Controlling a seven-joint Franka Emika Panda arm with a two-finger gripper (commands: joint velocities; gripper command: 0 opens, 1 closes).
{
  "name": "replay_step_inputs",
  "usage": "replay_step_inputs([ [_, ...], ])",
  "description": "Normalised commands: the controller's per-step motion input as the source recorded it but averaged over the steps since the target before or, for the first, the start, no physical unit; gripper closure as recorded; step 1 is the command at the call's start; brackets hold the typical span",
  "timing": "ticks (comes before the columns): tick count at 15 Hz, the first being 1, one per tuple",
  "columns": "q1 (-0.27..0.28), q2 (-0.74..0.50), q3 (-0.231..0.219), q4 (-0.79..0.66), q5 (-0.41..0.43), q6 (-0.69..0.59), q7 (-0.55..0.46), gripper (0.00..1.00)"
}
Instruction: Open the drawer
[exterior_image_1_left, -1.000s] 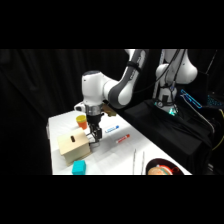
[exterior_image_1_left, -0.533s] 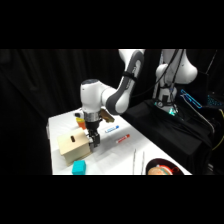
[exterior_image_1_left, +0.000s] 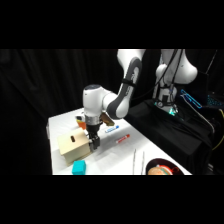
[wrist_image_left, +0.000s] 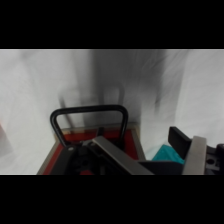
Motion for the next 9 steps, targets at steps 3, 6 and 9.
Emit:
replay_step_inputs([
  [3, -0.065, 0.00, 0.072, -0.09, 0.044, 0.30, 0.02, 0.00],
  [6, -0.075, -0.01, 0.089, -0.12, 0.044, 0.29, 0.00, 0.00],
  [9, -0.108, 0.02, 0.113, -0.11, 0.054, 0.29, -0.02, 0.00],
])
